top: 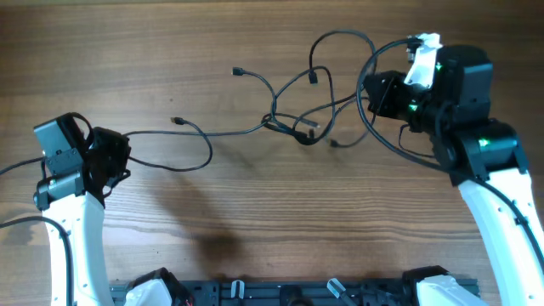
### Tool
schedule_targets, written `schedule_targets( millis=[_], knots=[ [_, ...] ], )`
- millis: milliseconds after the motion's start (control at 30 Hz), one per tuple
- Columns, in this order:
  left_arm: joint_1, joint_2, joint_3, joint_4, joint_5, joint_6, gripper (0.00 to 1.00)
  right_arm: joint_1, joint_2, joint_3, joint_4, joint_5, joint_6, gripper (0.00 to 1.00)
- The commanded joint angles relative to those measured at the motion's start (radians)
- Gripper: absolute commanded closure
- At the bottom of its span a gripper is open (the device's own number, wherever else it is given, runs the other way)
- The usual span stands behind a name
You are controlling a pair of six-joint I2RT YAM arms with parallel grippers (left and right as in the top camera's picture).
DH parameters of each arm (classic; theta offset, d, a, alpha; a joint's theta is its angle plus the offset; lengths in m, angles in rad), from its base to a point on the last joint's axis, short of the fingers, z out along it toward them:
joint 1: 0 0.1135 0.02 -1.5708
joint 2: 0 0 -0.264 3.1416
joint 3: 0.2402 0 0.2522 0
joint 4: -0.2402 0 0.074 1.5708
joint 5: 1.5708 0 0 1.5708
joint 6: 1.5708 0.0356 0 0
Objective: Untangle cables
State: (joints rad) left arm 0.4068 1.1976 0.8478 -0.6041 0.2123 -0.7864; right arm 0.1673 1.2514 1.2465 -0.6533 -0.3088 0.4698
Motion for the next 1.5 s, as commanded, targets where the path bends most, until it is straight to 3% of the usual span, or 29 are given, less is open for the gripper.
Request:
schedule_targets(
  millis=[0, 267, 467, 733, 833, 1033, 1167, 1233, 1267, 1333, 1467],
  knots=[
    [0.008, 0.021, 0.003, 0.026, -0.102, 0.051, 0.96, -0.008, 0.062, 0.012, -0.003, 0.039, 0.000, 0.96],
    [-0.023, 0.085, 0.003, 0.156, -0.098, 0.051, 0.96, -0.008, 0.201, 0.012, 0.020, -0.007, 0.002, 0.96],
    [-0.158, 0.120, 0.003, 0.237, -0.060, 0.155, 0.96, 0.018, 0.295, 0.012, 0.072, -0.052, 0.001, 0.96],
    [-0.290, 0.120, 0.003, 0.231, -0.061, 0.177, 0.95, 0.066, 0.327, 0.012, 0.107, -0.051, 0.006, 0.96],
    [-0.291, 0.120, 0.003, 0.204, -0.089, 0.177, 0.93, 0.066, 0.327, 0.012, 0.106, -0.051, 0.028, 0.96],
    [-0.291, 0.120, 0.003, 0.196, -0.077, 0.183, 0.72, 0.066, 0.327, 0.012, 0.106, -0.058, 0.054, 0.94],
    [-0.291, 0.092, 0.010, 0.218, 0.008, 0.370, 0.62, 0.065, 0.327, 0.012, 0.109, -0.031, 0.053, 0.63],
    [-0.291, 0.018, 0.033, 0.188, 0.012, 0.396, 0.47, 0.065, 0.327, 0.012, 0.100, -0.004, 0.054, 0.31],
    [-0.291, -0.012, 0.037, 0.182, 0.037, 0.416, 0.45, 0.065, 0.327, 0.012, 0.096, -0.001, 0.053, 0.23],
    [-0.292, -0.078, 0.037, 0.169, 0.132, 0.417, 0.39, 0.065, 0.327, 0.012, 0.087, 0.002, 0.053, 0.17],
    [-0.372, -0.088, 0.035, 0.107, 0.269, 0.416, 0.39, 0.065, 0.327, 0.010, 0.058, 0.006, 0.053, 0.13]
  ],
)
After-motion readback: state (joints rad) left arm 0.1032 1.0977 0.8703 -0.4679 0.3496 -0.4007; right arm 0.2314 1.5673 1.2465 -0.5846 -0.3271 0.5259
